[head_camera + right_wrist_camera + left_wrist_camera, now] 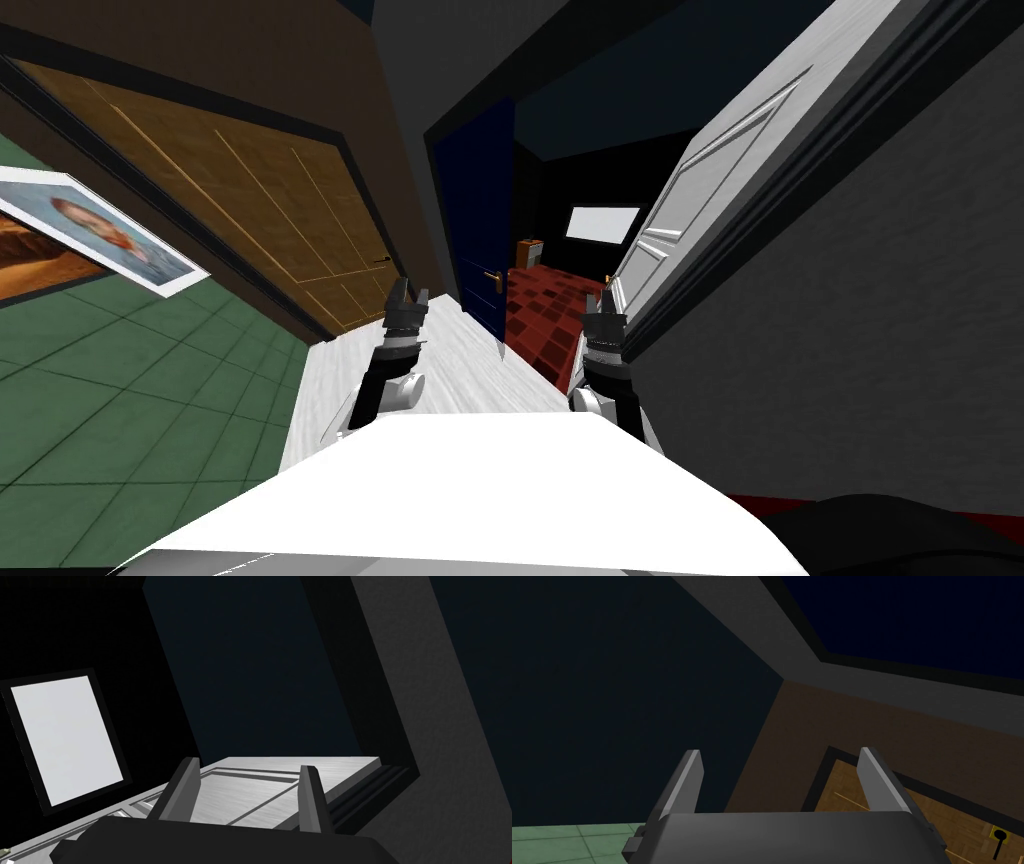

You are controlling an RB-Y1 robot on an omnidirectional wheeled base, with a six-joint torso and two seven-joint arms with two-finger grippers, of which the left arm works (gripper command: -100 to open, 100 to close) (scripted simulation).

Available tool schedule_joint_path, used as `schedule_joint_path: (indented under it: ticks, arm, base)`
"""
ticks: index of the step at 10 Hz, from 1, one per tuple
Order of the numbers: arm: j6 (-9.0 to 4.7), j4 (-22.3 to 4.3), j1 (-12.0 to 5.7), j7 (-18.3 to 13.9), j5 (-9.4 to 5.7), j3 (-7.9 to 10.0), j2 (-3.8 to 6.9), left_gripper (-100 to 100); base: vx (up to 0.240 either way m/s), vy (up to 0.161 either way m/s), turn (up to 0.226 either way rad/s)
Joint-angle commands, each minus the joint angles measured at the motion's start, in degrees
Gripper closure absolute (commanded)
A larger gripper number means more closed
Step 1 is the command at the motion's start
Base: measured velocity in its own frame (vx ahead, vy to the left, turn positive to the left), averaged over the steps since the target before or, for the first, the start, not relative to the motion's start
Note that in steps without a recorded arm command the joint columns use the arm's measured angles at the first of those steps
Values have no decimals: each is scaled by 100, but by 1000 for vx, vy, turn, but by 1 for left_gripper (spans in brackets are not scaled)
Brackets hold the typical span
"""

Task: Push the door open

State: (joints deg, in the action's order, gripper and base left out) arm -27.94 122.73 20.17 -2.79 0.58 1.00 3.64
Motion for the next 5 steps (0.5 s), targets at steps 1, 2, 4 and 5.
schedule_joint_path:
  ticks: [1, 2, 4, 5]
  arm:
    - [12, -219, -111, 13, -4, 0, 15, -100]
    - [23, -354, -186, 19, -8, 4, 28, -100]
    - [49, -656, -354, 32, -19, 13, 49, -100]
    - [62, -808, -438, 39, -24, 18, 60, -100]
  base:
    - [71, 102, -110]
    - [81, 95, -122]
    - [81, 95, -149]
    - [84, 108, -114]
